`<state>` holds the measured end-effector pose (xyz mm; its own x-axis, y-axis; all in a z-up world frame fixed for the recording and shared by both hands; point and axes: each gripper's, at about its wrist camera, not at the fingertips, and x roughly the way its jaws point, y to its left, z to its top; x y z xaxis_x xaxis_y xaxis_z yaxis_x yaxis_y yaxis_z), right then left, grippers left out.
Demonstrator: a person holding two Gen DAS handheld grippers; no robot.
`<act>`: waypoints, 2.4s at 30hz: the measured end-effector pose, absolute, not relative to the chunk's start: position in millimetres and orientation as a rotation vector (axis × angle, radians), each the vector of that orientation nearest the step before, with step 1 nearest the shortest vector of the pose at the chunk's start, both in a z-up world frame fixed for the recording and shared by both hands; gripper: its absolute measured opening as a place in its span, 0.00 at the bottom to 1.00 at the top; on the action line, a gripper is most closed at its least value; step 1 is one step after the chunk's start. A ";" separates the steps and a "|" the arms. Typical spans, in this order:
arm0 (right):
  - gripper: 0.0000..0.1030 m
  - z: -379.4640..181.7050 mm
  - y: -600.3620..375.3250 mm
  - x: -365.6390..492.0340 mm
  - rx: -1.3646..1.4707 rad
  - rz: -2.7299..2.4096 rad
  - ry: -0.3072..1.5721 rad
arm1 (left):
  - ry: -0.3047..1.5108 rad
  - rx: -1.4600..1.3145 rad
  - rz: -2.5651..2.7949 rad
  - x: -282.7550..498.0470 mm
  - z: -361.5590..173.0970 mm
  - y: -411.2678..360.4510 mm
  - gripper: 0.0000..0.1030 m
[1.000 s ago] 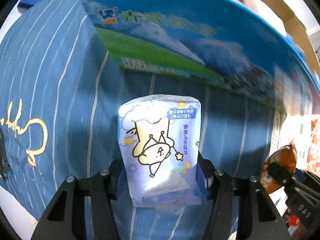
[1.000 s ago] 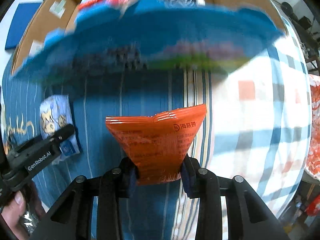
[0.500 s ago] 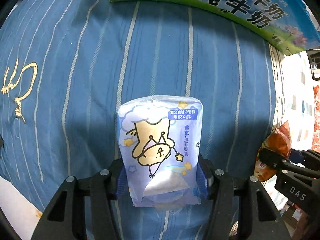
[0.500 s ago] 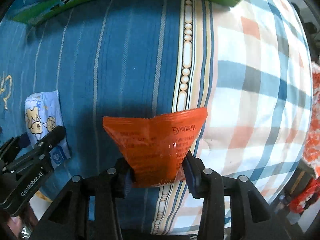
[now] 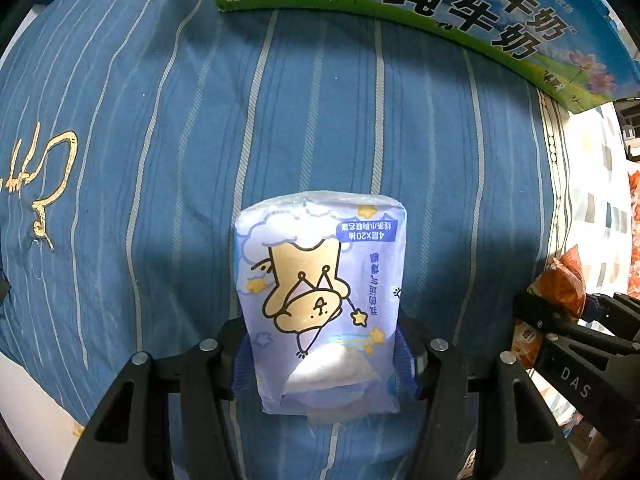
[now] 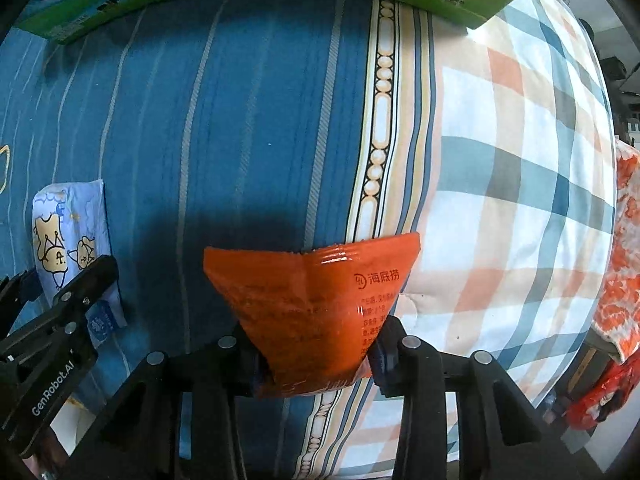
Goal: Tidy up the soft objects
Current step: 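Lift the tissue pack and orange bag and carry them over the box, then lower both items into the box and open both tools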
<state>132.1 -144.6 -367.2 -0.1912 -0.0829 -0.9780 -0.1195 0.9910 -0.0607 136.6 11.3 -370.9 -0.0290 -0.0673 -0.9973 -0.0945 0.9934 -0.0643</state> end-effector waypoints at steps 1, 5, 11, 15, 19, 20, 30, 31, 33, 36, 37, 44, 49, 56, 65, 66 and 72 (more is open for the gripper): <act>0.39 -365.1 -143.8 130.8 -0.141 0.043 1.767 | 1.596 -0.126 0.022 135.6 -366.9 11.1 0.51; 0.39 -346.5 -153.7 125.7 -0.129 0.078 1.738 | 1.548 -0.119 0.018 137.0 -344.9 14.3 0.51; 0.38 -291.3 -155.9 120.4 -0.109 0.122 1.633 | 1.443 -0.096 -0.004 133.5 -289.3 9.9 0.51; 0.38 -244.0 -157.9 114.8 -0.102 0.138 1.539 | 1.372 -0.100 -0.017 132.2 -246.9 11.3 0.51; 0.38 -209.1 -158.3 108.1 -0.076 0.164 1.481 | 1.303 -0.108 -0.039 132.9 -207.3 12.5 0.51; 0.38 -202.4 -157.0 104.4 -0.072 0.170 1.466 | 1.288 -0.110 -0.046 134.5 -199.7 13.0 0.51; 0.38 -126.9 -152.9 117.9 -0.012 0.220 1.338 | 1.156 -0.129 -0.115 143.9 -132.6 8.2 0.51; 0.38 -121.3 -153.5 124.9 -0.006 0.222 1.323 | 1.142 -0.130 -0.118 146.2 -127.1 8.3 0.51; 0.38 -110.2 -154.5 140.3 0.010 0.221 1.293 | 1.117 -0.133 -0.119 154.9 -117.2 9.4 0.51; 0.38 -97.9 -154.0 165.8 0.021 0.210 1.250 | 1.090 -0.135 -0.113 172.4 -107.4 13.7 0.51; 0.38 -95.6 -154.0 175.0 0.022 0.210 1.244 | 1.085 -0.139 -0.115 180.5 -104.9 15.9 0.51; 0.38 -100.4 -146.9 244.1 0.019 0.207 1.243 | 1.097 -0.154 -0.088 246.4 -110.4 35.2 0.51; 0.38 -119.1 -138.0 288.2 0.011 0.212 1.272 | 1.141 -0.148 -0.079 292.0 -128.1 40.7 0.51; 0.38 -158.4 -131.7 340.1 0.023 0.206 1.344 | 1.202 -0.148 -0.077 341.3 -153.1 44.7 0.51; 0.38 -235.9 -128.8 381.5 0.093 0.221 1.505 | 1.440 -0.125 -0.099 395.9 -231.1 40.1 0.51; 0.38 -244.1 -128.7 384.6 0.100 0.222 1.519 | 1.455 -0.114 -0.098 399.0 -238.1 39.1 0.51; 0.38 -286.9 -124.1 394.0 0.069 0.204 1.598 | 1.547 -0.120 -0.084 408.4 -286.6 40.6 0.51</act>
